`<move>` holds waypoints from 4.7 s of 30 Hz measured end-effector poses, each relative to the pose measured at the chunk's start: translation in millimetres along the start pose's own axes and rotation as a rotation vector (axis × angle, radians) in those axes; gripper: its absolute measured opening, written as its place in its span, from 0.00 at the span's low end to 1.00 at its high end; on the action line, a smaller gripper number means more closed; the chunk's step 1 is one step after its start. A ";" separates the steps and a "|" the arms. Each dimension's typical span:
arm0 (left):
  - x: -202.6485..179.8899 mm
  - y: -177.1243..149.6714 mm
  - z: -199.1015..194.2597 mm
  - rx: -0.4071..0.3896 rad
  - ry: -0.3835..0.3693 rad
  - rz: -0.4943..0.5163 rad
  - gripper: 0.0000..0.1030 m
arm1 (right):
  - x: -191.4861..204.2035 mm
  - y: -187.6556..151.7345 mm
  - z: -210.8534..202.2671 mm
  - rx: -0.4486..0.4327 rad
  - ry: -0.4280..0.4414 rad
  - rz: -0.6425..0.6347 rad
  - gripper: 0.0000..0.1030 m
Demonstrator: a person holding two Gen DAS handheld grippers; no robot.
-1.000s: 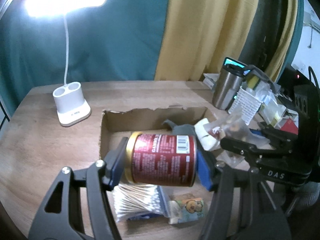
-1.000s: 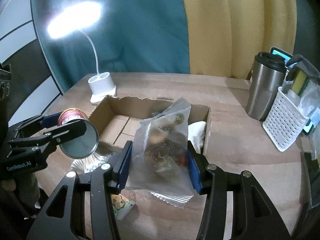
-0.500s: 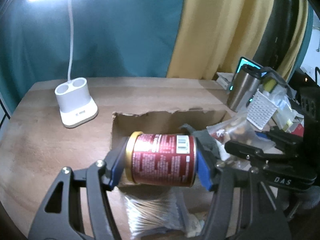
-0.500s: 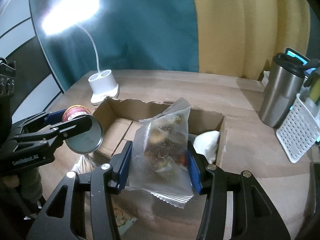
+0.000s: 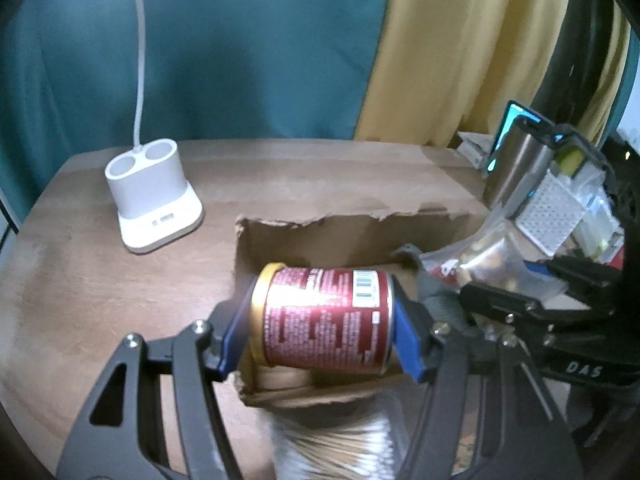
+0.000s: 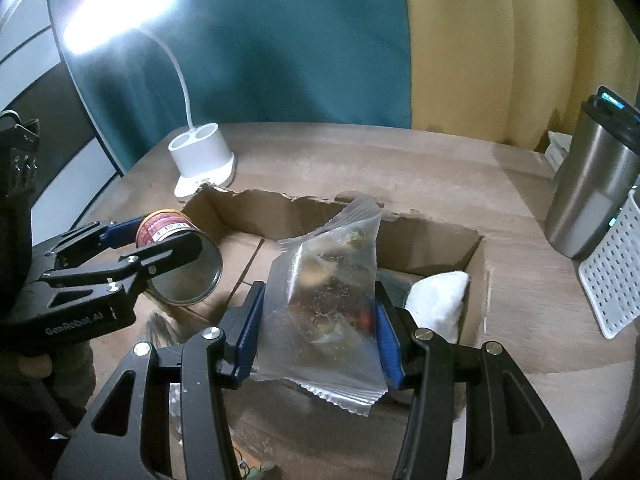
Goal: Organize objects
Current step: 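Lower the red can and zip bag into the box and release both, then move both tools toward the cotton swab bag and tissue pack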
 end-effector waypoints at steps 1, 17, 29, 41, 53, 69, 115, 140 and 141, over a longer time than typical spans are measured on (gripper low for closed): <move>0.1 0.0 1.4 -0.002 0.007 0.000 0.61 | -1.0 0.9 1.4 0.002 0.002 0.001 0.52; 6.2 4.6 22.9 0.053 -0.008 -0.029 0.69 | -1.8 13.4 17.6 0.027 0.006 0.012 0.51; 18.2 0.6 5.8 0.033 -0.052 -0.032 0.70 | 7.8 18.7 27.3 0.035 0.000 0.015 0.52; 36.8 -11.9 -13.3 0.009 -0.055 -0.047 0.70 | 31.4 20.8 37.9 0.042 0.002 0.027 0.52; 53.5 -28.2 -21.4 0.007 -0.051 -0.064 0.70 | 38.3 14.0 47.2 0.056 -0.018 0.084 0.53; 49.8 -43.2 -31.8 0.000 -0.068 -0.068 0.81 | 40.6 -2.7 25.6 0.025 -0.058 0.084 0.65; 29.2 -130.6 -51.8 0.010 -0.111 -0.048 0.82 | 52.5 -124.9 -16.6 0.039 -0.096 0.144 0.76; 20.9 -130.0 -32.9 0.055 -0.060 -0.027 0.91 | 71.2 -134.0 14.9 0.092 -0.027 0.080 0.76; 18.6 -128.3 -31.5 0.057 -0.057 -0.023 0.91 | 69.2 -133.9 14.5 0.091 -0.026 0.081 0.76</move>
Point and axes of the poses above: each gripper's, at about its wrist camera, not at the fingertips, and z roughly the way its jaws point, x to its left, y to its top, the point moved 1 cm from there along z, roughly the way its jaws point, and after that the axes turned 11 degrees about x, right-handed, at the moved point
